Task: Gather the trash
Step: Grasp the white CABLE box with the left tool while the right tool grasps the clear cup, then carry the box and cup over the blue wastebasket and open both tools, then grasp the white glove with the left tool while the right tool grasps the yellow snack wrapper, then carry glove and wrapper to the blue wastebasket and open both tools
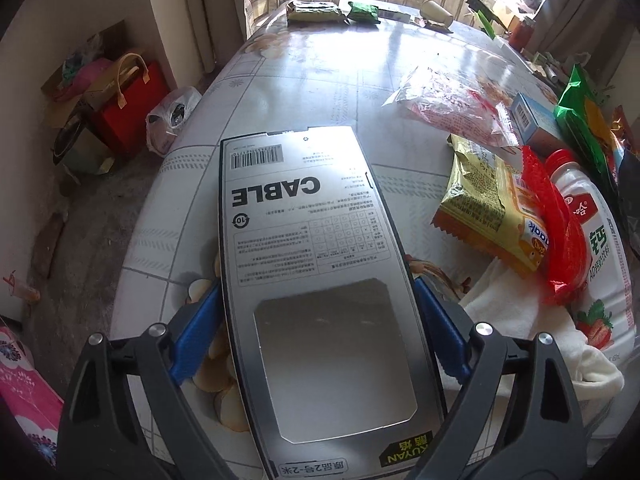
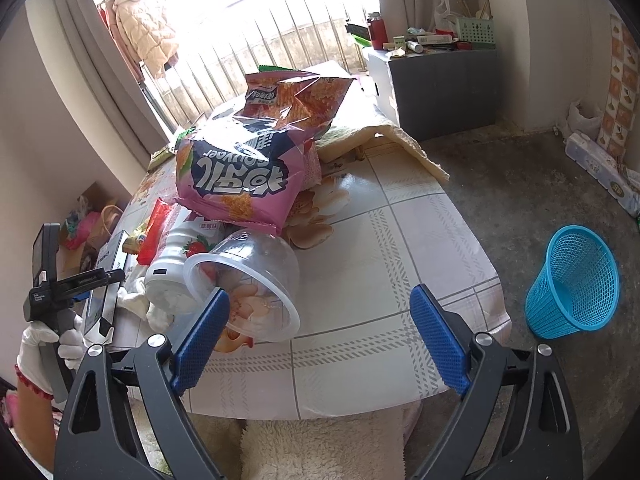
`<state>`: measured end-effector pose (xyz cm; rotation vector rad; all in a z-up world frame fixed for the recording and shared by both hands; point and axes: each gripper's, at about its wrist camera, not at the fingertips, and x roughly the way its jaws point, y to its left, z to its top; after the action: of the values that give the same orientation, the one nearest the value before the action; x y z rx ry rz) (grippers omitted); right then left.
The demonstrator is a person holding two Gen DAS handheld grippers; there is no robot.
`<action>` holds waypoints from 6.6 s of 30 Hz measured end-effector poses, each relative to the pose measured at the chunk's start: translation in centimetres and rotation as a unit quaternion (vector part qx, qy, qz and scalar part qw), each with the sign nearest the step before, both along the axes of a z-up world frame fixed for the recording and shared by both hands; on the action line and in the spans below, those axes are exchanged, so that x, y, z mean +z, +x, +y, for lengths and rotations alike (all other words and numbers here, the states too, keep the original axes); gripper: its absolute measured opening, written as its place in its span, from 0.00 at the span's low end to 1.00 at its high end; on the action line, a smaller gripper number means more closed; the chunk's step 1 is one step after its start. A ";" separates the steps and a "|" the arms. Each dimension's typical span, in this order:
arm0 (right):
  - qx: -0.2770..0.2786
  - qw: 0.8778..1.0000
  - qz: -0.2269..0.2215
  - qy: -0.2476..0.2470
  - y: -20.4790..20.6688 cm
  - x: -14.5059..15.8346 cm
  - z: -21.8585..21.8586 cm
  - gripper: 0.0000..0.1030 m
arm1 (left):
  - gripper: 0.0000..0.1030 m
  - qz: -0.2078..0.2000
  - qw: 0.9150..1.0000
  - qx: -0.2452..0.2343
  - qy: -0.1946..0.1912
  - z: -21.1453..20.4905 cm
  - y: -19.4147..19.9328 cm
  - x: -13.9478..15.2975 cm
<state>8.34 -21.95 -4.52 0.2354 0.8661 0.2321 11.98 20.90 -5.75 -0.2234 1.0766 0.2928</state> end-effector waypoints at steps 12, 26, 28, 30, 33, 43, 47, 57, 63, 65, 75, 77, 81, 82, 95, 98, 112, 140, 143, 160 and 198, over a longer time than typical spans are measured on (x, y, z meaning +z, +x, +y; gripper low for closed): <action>0.044 0.998 0.029 -0.030 2.1 -2.0 3.6 0.27 | 0.82 -0.020 0.998 -0.040 -0.044 0.3 -2.5 0.6; 0.036 0.999 0.030 -0.021 -2.3 -0.5 2.0 0.06 | 0.81 -0.066 0.991 -0.095 -0.069 -0.7 -7.9 5.8; 0.027 0.999 0.023 -0.001 -3.1 0.1 0.7 0.06 | 0.81 -0.085 0.986 -0.123 -0.071 -2.2 -8.3 7.5; 0.014 1.000 0.012 0.022 -3.8 0.7 -0.8 0.06 | 0.81 -0.102 0.978 -0.159 -0.093 -4.0 -8.2 9.3; -0.017 0.998 -0.011 0.058 -5.2 1.8 -3.9 0.06 | 0.81 -0.129 0.958 -0.226 -0.121 -8.2 -7.7 11.9; -0.256 0.958 -0.031 0.121 -9.8 0.8 -20.3 0.06 | 0.81 -0.108 0.850 -0.489 -0.165 -34.3 -1.2 16.0; -0.333 0.932 -0.007 0.142 -10.1 -2.4 -26.4 0.06 | 0.82 -0.008 0.815 -0.548 -0.190 -46.9 3.5 12.6; -0.428 0.863 0.108 0.244 -5.1 -17.1 -38.9 0.06 | 0.82 0.154 0.797 -0.577 -0.090 -69.1 11.5 -3.4; -0.471 0.826 0.137 0.278 -1.1 -23.7 -44.7 0.10 | 0.83 0.183 0.808 -0.557 -0.064 -77.8 15.9 -10.0; -0.478 0.821 0.141 0.280 -0.1 -25.4 -46.1 0.27 | 0.83 0.188 0.816 -0.542 -0.062 -79.1 16.5 -11.4; -0.490 0.814 0.144 0.278 -0.9 -27.1 -46.7 0.36 | 0.83 0.195 0.815 -0.538 -0.096 -78.8 16.7 -12.3; -0.489 0.817 0.134 0.274 -1.8 -26.2 -46.4 0.36 | 0.83 0.191 0.814 -0.537 -0.106 -78.6 16.4 -11.6; -0.488 0.824 0.112 0.266 -3.8 -23.7 -45.6 0.36 | 0.83 0.189 0.804 -0.548 -0.129 -77.6 15.3 -9.1; -0.488 0.826 0.106 0.262 -4.4 -22.9 -45.3 0.36 | 0.83 0.181 0.800 -0.556 -0.134 -77.0 14.8 -8.1; -0.441 0.885 -0.019 0.147 -10.6 -8.7 -36.4 0.62 | 0.83 -0.005 0.782 -0.594 -0.189 -54.7 4.7 9.1; -0.417 0.902 -0.053 0.102 -11.2 -5.5 -33.4 0.72 | 0.83 -0.045 0.798 -0.573 -0.181 -48.0 1.8 9.9; -0.205 0.969 -0.125 0.058 -7.1 4.0 -16.7 0.86 | 0.83 -0.169 0.921 -0.329 -0.126 -16.7 -4.4 9.5; 0.249 0.968 -0.030 -0.028 5.2 8.6 17.6 0.86 | 0.12 -0.100 0.969 -0.226 0.006 -7.7 -2.0 -0.8; 0.276 0.960 -0.017 -0.045 6.9 8.0 20.6 0.86 | 0.08 -0.096 0.971 -0.220 -0.024 -6.0 -2.3 -0.7; 0.417 0.877 0.058 -0.233 10.8 -0.3 35.5 0.61 | 0.07 -0.104 0.971 -0.199 -0.083 -1.4 -4.2 -1.1; 0.218 0.962 -0.100 0.132 6.4 15.5 11.3 0.11 | 0.06 -0.283 0.924 -0.208 -0.153 -2.0 -6.7 12.0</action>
<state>14.73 -10.65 10.98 0.2615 0.6754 0.7746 5.25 18.89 6.26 -0.3270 0.5644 -0.3170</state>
